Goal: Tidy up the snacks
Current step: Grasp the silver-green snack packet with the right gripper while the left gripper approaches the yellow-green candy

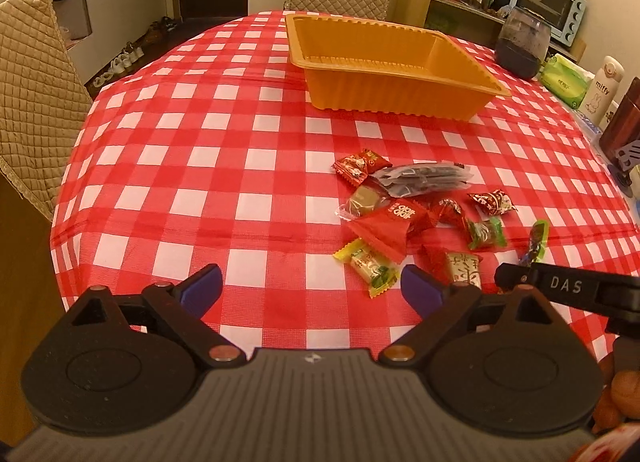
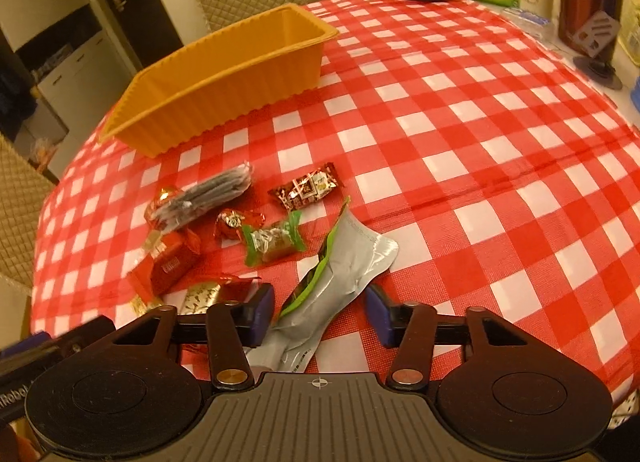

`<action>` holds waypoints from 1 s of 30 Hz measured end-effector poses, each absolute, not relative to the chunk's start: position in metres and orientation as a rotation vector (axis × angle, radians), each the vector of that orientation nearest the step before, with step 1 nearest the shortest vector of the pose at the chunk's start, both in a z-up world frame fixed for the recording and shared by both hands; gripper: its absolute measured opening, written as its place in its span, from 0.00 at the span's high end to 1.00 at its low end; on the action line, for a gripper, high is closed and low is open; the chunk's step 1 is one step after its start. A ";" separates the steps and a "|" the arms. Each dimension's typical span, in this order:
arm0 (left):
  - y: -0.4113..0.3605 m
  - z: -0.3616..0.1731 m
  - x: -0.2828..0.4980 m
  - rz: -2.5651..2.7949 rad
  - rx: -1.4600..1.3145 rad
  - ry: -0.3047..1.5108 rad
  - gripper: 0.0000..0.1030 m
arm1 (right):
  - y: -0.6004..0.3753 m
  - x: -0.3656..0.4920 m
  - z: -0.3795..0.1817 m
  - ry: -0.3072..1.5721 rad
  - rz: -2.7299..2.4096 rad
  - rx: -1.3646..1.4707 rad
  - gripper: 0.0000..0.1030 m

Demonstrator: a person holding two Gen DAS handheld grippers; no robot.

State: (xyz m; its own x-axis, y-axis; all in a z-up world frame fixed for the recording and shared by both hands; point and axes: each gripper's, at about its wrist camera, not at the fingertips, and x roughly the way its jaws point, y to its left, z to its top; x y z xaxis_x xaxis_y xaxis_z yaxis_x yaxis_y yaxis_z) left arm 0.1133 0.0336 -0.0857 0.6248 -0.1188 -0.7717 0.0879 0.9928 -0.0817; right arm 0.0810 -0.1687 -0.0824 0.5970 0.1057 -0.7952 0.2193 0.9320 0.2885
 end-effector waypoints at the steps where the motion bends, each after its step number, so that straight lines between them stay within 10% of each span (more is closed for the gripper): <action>1: 0.034 -0.086 0.113 -0.121 -0.040 0.889 0.10 | -0.169 0.081 -0.082 0.934 -0.058 0.362 0.59; 5: 0.033 -0.088 0.114 -0.140 -0.043 0.895 0.12 | -0.165 0.080 -0.079 0.926 -0.037 0.249 0.73; 19: 0.008 -0.105 0.135 -0.199 -0.038 0.911 0.50 | -0.173 0.077 -0.085 0.923 -0.065 0.078 0.73; 30: -0.004 -0.112 0.140 -0.218 0.043 0.907 0.63 | -0.176 0.080 -0.089 0.923 -0.067 0.073 0.54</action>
